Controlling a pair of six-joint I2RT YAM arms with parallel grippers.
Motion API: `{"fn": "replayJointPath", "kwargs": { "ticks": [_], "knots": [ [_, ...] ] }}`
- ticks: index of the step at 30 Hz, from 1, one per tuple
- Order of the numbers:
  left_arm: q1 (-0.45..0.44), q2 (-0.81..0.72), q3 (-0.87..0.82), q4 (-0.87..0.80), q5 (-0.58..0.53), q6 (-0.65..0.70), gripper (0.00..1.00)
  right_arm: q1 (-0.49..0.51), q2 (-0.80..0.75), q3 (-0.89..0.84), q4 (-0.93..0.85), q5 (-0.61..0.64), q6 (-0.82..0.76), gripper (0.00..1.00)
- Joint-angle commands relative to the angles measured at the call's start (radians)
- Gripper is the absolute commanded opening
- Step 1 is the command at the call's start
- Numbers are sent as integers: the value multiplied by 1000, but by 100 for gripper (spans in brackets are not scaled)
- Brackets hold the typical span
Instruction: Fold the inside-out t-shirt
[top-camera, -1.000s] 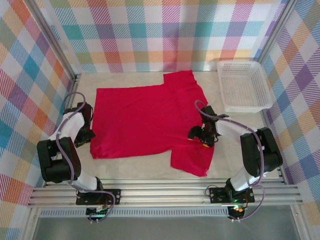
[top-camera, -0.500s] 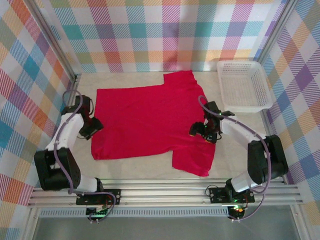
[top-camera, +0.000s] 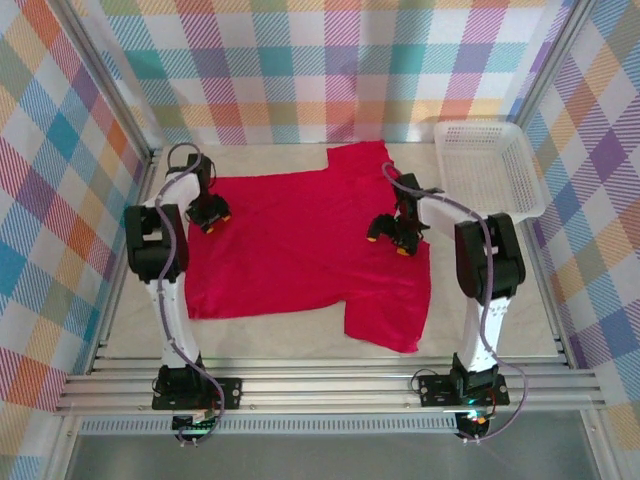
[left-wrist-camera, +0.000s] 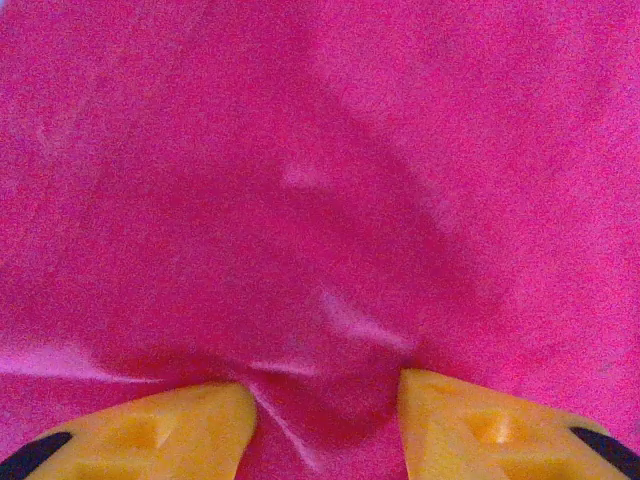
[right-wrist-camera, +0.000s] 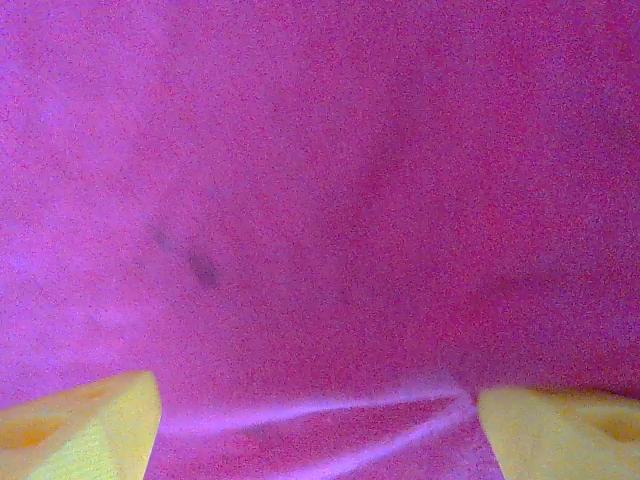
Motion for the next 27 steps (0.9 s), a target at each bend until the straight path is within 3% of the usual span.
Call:
{"fn": "replayJointPath", "kwargs": {
  "ticks": [1, 9, 15, 18, 21, 27],
  "knots": [
    [20, 183, 177, -76, -12, 27, 46, -29, 107, 112, -43, 33, -7, 85],
    [41, 478, 673, -174, 53, 31, 45, -48, 251, 314, -140, 66, -4, 84],
    [53, 364, 666, -189, 99, 52, 50, -45, 187, 306, -138, 12, -2, 84],
    [52, 174, 502, -209, 46, 73, 54, -35, 92, 265, -129, -28, -14, 85],
    [51, -97, 187, -156, -48, 85, 54, -26, -18, 196, -115, -68, -24, 85],
    [31, -555, -395, -93, -116, 93, 44, -2, -224, -22, -68, -99, -36, 84]
  ]
}}
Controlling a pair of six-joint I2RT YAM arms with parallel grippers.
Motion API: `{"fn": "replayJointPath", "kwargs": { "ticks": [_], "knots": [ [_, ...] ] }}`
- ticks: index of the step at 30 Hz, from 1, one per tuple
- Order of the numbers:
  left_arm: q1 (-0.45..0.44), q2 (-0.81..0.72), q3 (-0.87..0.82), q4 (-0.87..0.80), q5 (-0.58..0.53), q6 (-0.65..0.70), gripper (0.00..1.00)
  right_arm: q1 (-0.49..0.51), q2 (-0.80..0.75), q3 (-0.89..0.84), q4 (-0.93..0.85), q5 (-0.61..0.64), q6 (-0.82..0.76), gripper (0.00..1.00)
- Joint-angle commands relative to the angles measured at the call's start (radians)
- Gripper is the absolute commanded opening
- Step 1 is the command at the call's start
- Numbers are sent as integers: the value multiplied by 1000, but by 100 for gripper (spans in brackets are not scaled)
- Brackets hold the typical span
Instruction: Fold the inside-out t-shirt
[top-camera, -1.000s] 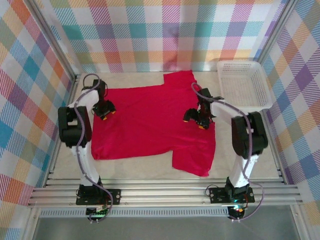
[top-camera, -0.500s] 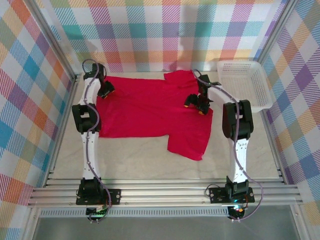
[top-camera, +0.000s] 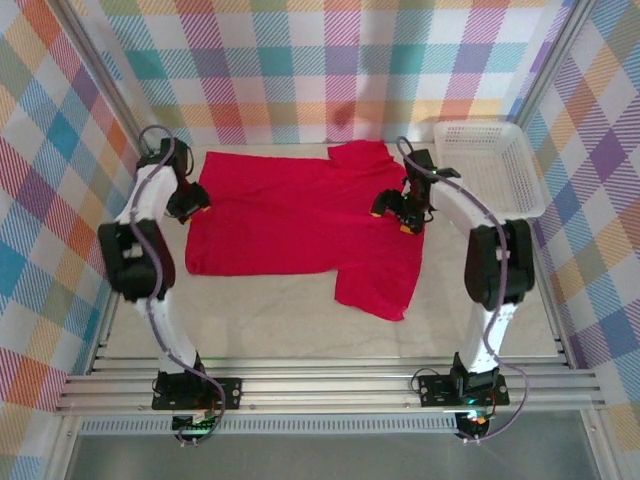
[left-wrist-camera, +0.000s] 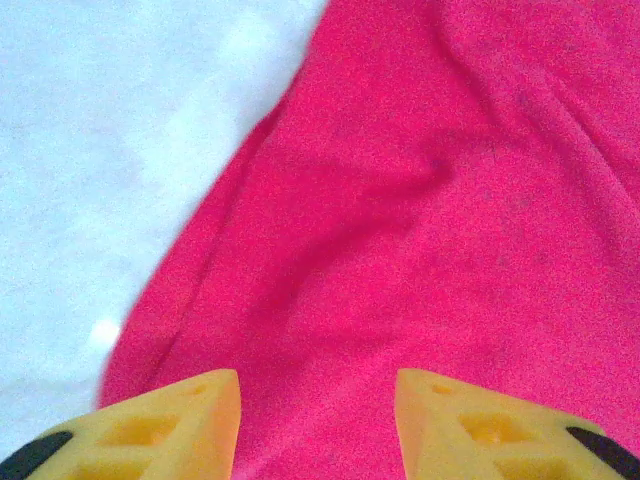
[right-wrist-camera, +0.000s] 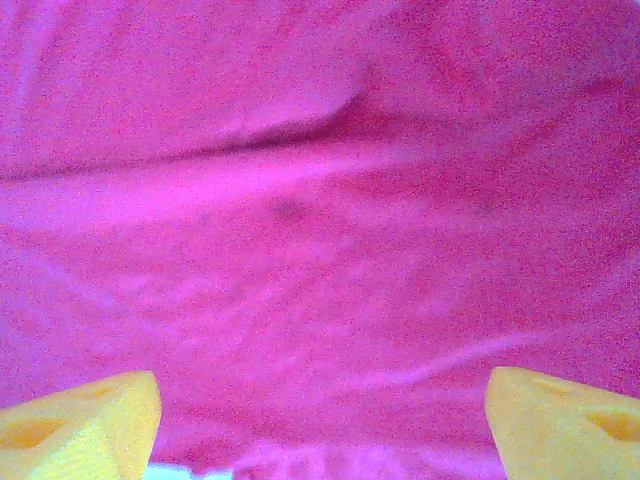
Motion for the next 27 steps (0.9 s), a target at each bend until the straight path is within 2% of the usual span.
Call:
{"fn": "replayJointPath", "kwargs": {
  "ticks": [1, 5, 8, 11, 21, 25, 27],
  "knots": [
    [-15, -188, -239, 2, -73, 21, 44, 18, -105, -119, 20, -46, -23, 84],
    [-16, -285, -493, 75, -69, 2, 44, 33, -205, -269, 81, -65, -5, 83],
    [-16, -307, -568, 141, -58, -16, 42, 47, -263, -369, 138, -83, 16, 83],
    [-19, -292, -576, 187, -26, -16, 40, 62, -291, -435, 165, -87, 30, 83],
    [-20, -164, -510, 209, -77, -10, 36, 95, -324, -548, 177, -80, 39, 83],
    [-19, -128, -496, 196, -107, -4, 29, 94, -356, -562, 153, -58, 30, 83],
    [-19, -126, -498, 196, -128, 1, 20, 93, -365, -572, 150, -47, 26, 84]
  ]
}}
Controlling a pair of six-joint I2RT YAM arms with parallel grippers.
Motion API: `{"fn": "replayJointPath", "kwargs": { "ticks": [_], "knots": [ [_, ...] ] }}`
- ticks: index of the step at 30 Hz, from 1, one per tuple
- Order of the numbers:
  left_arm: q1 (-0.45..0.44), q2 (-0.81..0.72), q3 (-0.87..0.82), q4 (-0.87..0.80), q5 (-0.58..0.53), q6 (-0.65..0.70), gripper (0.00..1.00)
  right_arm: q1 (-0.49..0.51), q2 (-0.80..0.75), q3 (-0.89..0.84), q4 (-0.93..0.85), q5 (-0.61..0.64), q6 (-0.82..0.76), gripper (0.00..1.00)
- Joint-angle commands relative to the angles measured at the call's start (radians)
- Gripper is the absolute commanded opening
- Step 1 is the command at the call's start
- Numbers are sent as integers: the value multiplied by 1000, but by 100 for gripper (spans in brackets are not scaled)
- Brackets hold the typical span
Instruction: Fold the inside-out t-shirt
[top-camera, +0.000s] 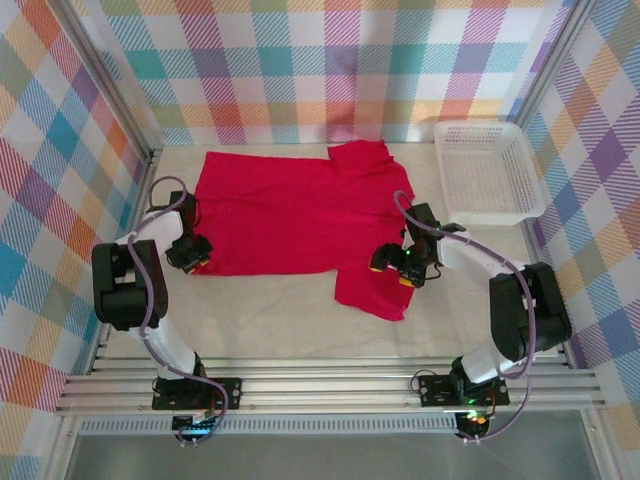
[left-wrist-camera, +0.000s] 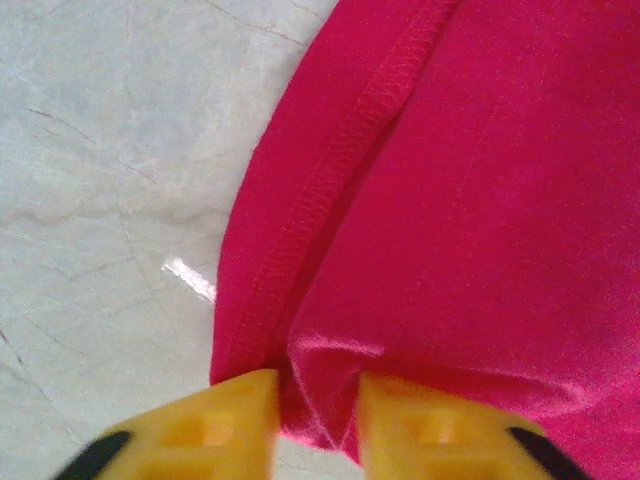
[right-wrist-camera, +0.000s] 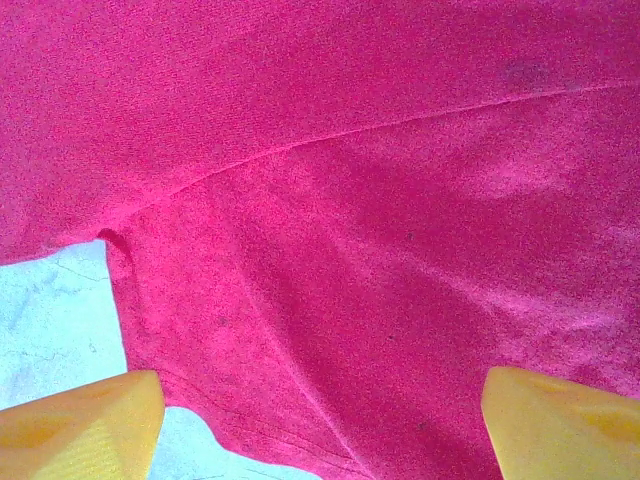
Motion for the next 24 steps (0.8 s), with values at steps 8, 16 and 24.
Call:
{"fn": "replayJointPath", "kwargs": {
  "ticks": [8, 16, 24],
  "knots": [
    [64, -145, 46, -127, -62, 12, 0, 5, -108, -103, -97, 66, 3, 75],
    [99, -217, -30, -145, 70, 3, 0, 40, -194, -152, -163, 74, 44, 65],
    [99, -227, -119, -89, 87, -30, 3, 169, -250, -225, -180, 87, 155, 64]
  ]
}}
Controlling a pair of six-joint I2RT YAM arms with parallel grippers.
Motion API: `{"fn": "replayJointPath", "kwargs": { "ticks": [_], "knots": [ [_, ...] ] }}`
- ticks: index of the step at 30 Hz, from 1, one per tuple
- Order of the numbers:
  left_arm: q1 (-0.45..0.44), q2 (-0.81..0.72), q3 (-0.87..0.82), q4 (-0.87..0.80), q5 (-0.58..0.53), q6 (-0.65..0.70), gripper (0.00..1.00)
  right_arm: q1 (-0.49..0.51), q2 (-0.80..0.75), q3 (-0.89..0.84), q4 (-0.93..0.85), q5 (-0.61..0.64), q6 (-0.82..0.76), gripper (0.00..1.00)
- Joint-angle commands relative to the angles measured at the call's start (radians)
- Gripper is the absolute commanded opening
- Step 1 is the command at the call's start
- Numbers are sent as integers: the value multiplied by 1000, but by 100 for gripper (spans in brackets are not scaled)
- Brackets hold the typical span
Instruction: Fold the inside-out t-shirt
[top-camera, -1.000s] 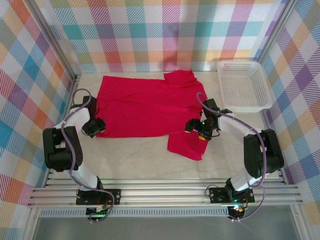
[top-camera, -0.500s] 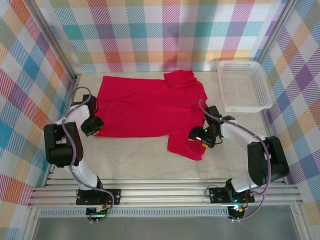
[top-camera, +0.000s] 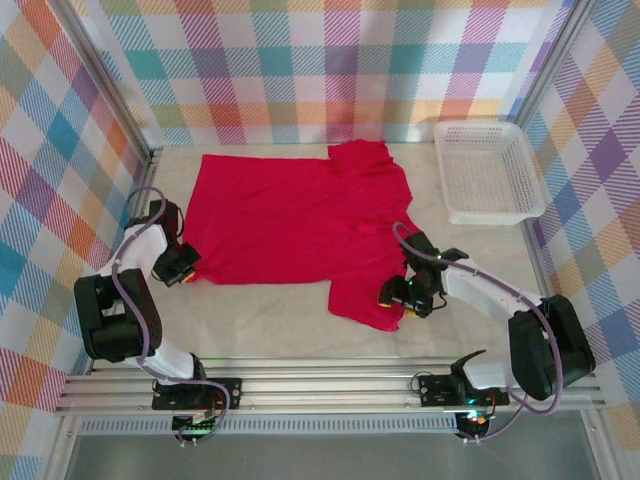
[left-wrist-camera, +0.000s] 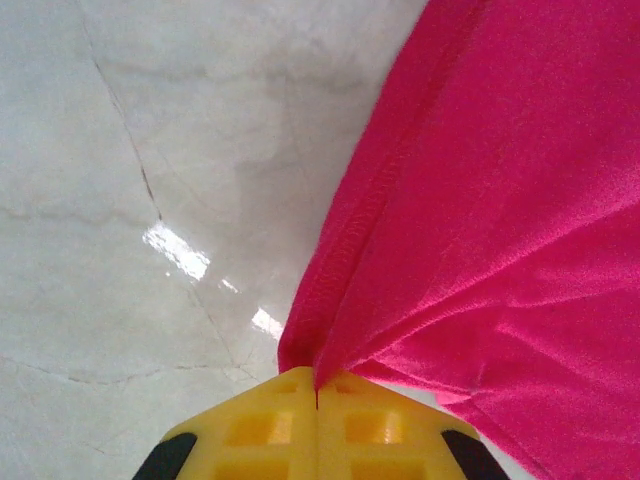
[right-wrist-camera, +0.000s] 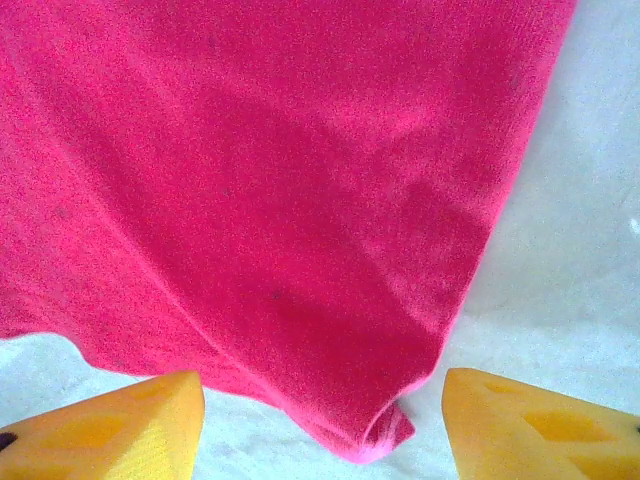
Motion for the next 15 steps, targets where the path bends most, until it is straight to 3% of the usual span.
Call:
{"fn": "replayJointPath", "kwargs": {
  "ticks": [1, 7, 13, 15],
  "knots": [
    [7, -14, -8, 10, 26, -18, 3, 44, -60, -43, -48, 11, 80, 64],
    [8, -19, -10, 19, 42, -24, 1, 95, -74, -107, -3, 4, 136, 52],
    [8, -34, 2, 1, 35, -23, 1, 103, 0, -107, 85, 20, 139, 48],
    [8, -43, 10, -18, 20, -23, 1, 103, 25, -103, 107, 29, 128, 42]
  ]
}}
